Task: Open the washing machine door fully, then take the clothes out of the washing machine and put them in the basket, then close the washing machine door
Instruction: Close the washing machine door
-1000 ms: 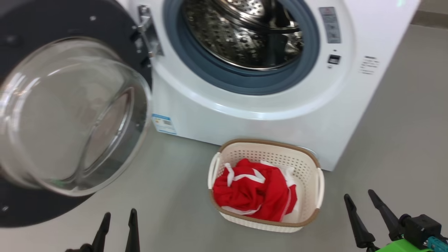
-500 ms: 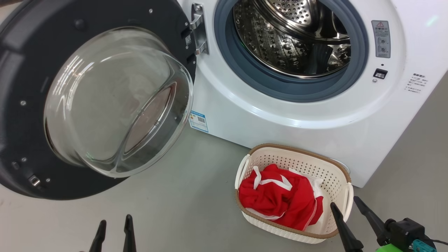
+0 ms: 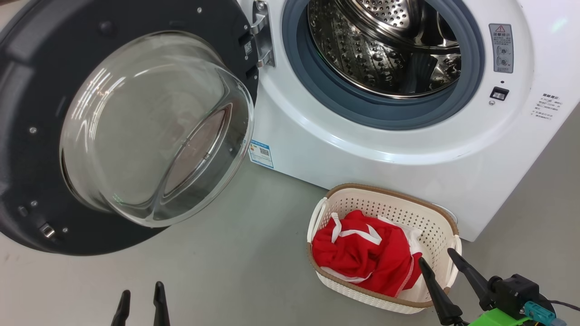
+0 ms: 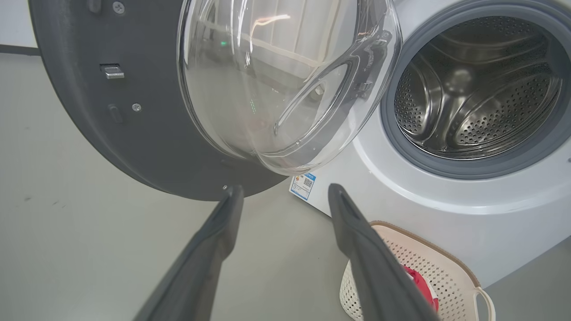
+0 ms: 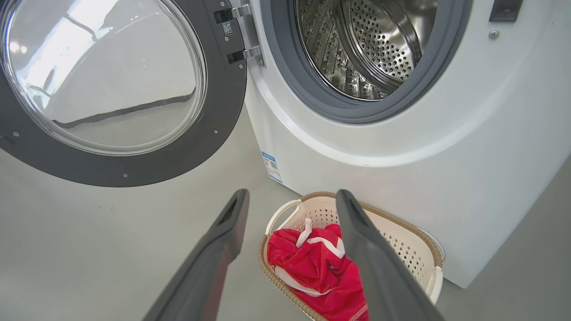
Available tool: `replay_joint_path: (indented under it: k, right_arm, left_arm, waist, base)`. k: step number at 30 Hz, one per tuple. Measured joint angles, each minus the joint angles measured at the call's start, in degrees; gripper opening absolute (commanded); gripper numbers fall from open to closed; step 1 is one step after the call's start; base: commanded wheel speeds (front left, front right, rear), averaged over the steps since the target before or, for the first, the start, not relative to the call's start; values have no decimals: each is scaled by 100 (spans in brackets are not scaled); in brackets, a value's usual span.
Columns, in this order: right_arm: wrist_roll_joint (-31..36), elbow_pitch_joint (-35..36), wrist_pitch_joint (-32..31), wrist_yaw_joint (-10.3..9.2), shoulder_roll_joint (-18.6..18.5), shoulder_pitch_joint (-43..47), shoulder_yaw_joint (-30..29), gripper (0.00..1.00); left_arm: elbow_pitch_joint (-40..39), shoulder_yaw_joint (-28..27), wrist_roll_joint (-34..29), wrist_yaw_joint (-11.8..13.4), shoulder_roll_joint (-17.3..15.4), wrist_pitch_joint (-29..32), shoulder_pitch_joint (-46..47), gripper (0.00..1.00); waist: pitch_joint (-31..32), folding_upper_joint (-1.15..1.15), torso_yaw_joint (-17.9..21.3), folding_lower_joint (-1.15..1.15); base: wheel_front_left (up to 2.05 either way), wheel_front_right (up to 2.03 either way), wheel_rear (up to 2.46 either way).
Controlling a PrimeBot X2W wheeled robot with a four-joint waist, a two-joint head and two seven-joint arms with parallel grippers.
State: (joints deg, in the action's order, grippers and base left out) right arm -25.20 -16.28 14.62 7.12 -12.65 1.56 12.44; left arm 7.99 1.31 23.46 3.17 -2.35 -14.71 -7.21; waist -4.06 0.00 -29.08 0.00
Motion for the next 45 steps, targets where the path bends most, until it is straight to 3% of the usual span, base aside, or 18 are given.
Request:
replay_joint_path:
  k: [5,6,7,8,9,12,19,26,34,38,45]
  right_arm:
    - [0,-3,1,0,0,0,-16,100]
    - [0,-3,0,0,1,0,-32,100]
    - [0,-3,0,0,2,1,-43,100]
    - [0,-3,1,0,5,1,-53,100]
    - [0,-1,1,0,13,2,-60,100]
    - [0,3,1,0,30,7,-71,100]
    - [2,13,0,0,52,45,-201,100]
    - [18,94,0,0,80,67,-331,100]
    - [57,148,0,0,87,65,-423,100]
    - [57,164,0,0,69,59,-430,100]
    - [59,188,1,0,41,49,-439,100]
  left_arm:
    - [-45,-4,42,-4,0,0,8,100]
    - [-73,-18,64,-19,0,0,16,49]
    - [-114,-43,100,-27,0,0,24,31]
    - [-154,-82,131,-80,1,0,38,6]
    - [-197,-127,121,-164,0,0,73,0]
    - [-292,-275,-16,-341,7,0,250,0]
    - [-1045,-1281,-754,-839,-38,-1,1263,0]
    - [-1045,-2128,-602,-1027,-523,-2,2321,0]
    - [258,-2861,613,-1034,-1223,-9,3559,0]
    - [1300,-2947,1001,-1034,-1792,10,3879,0]
    - [2998,-2917,2267,-1034,-2376,1021,4567,0]
  waist:
    - [2,0,16,0]
    - [1,0,18,0]
    - [-1,0,21,0]
    - [-1,0,24,0]
    - [-3,0,28,0]
    - [-12,0,31,0]
    - [-40,0,42,0]
    - [-96,0,55,0]
    - [-244,0,107,0]
    - [-337,0,155,0]
    - [-481,0,203,0]
  base:
    - [0,0,0]
    - [0,0,0]
    - [0,0,0]
    - [0,0,0]
    - [0,0,0]
    - [0,0,0]
    - [0,0,0]
    - [0,0,0]
    - [0,0,0]
    - [0,0,0]
    - [0,0,0]
